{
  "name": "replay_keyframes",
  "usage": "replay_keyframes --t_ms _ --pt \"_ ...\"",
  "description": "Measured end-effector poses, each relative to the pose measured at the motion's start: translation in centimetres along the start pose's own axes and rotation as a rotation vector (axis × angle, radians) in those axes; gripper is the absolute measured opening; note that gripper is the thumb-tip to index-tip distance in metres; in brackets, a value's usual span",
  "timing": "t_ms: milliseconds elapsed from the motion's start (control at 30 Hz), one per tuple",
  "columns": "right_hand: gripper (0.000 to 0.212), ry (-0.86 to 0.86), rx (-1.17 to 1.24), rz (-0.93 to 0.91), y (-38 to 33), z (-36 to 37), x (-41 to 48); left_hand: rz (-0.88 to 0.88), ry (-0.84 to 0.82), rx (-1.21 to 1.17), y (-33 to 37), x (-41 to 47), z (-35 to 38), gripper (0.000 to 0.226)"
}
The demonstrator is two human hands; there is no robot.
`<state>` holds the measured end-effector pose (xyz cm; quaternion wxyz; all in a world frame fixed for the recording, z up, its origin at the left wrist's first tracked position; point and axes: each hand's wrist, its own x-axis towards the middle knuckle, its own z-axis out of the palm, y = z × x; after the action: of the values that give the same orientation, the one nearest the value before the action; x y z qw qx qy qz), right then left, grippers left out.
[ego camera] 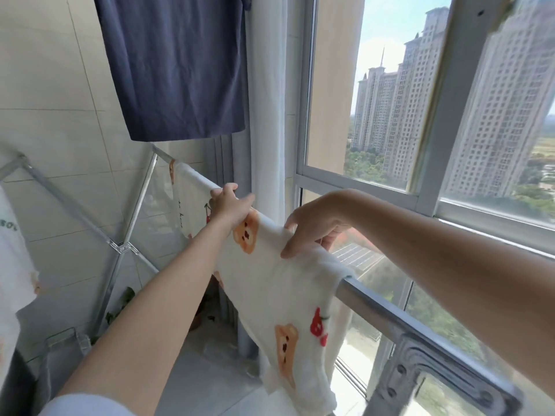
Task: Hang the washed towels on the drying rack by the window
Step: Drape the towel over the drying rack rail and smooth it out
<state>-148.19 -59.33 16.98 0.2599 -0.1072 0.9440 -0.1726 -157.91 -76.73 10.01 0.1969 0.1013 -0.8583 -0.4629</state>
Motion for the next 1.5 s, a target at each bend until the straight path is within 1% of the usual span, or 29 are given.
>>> replay_keyframes --t_ms 67,133,200,267,300,367,433,500,600,667,800,933,1000,1033,1100,1167,1233,1300,1367,1433,1500 --pt "0.071 0.073 -0.038 -0.048 0.2 0.2 -1.1 0.038 -0.018 0.013 0.7 -2.1 0.3 0.062" --pt "0.083 0.169 -0.129 -0.104 0.4 0.5 -2.0 0.042 -0.079 -0.006 1.6 -4.4 0.8 0.071" --pt "0.085 0.221 -0.156 -0.156 0.7 0.7 -2.7 0.005 -0.144 -0.036 2.1 -6.4 1.8 0.085" --pt "0.079 0.263 -0.103 -0.19 1.5 1.1 -3.4 -0.04 -0.15 -0.046 2.3 -8.3 2.8 0.092" --pt "0.076 0.281 -0.047 -0.196 2.1 1.5 -4.0 -0.066 -0.131 -0.093 2.2 -9.2 3.1 0.088" --pt "0.072 0.298 0.065 -0.176 3.1 2.2 -4.8 -0.114 -0.074 -0.213 2.1 -10.2 3.3 0.068" --pt "0.067 0.279 0.068 -0.133 3.5 3.0 -5.7 -0.153 -0.051 -0.227 2.5 -11.1 2.9 0.058" --pt "0.064 0.312 -0.082 -0.107 3.6 3.7 -6.7 -0.159 -0.039 -0.208 3.2 -11.6 2.4 0.054" --pt "0.062 0.428 -0.323 -0.105 2.9 4.5 -7.7 -0.17 -0.02 -0.206 4.0 -12.0 1.8 0.047" --pt "0.061 0.481 -0.399 -0.112 2.6 4.9 -8.0 -0.16 0.0 -0.194 4.2 -12.5 1.7 0.044" --pt "0.074 0.449 -0.332 -0.133 3.4 5.3 -8.8 -0.082 0.041 -0.217 3.3 -14.3 2.2 0.04" --pt "0.082 0.438 -0.315 -0.157 4.0 5.5 -9.3 -0.08 0.03 -0.219 2.8 -15.6 2.0 0.041" --pt "0.084 0.444 -0.227 -0.16 4.3 5.5 -9.4 -0.046 0.007 -0.211 3.5 -16.3 1.6 0.043" --pt "0.083 0.448 -0.12 -0.161 4.6 5.5 -9.8 -0.016 0.0 -0.201 4.1 -16.9 1.3 0.046" --pt "0.073 0.45 0.17 -0.169 5.7 5.3 -10.5 0.046 -0.025 -0.203 5.0 -18.3 0.9 0.047" --pt "0.057 0.432 0.397 -0.136 7.6 5.3 -11.0 0.08 -0.076 -0.247 5.3 -20.3 0.6 0.038" --pt "0.05 0.398 0.603 -0.083 10.3 6.4 -11.5 0.093 -0.119 -0.27 4.7 -22.8 0.6 0.029" --pt "0.041 0.353 0.781 -0.036 13.6 8.5 -11.9 0.061 -0.131 -0.282 3.6 -25.3 0.7 0.026" --pt "0.032 0.295 0.847 0.025 16.7 11.7 -12.2 -0.016 -0.18 -0.299 2.4 -27.8 0.9 0.023" --pt "0.033 0.244 0.802 0.069 18.3 15.0 -11.9 -0.071 -0.246 -0.343 1.4 -29.7 1.3 0.014" --pt "0.036 0.22 0.75 0.055 18.5 18.2 -11.6 -0.094 -0.274 -0.372 0.5 -31.1 1.9 0.013"
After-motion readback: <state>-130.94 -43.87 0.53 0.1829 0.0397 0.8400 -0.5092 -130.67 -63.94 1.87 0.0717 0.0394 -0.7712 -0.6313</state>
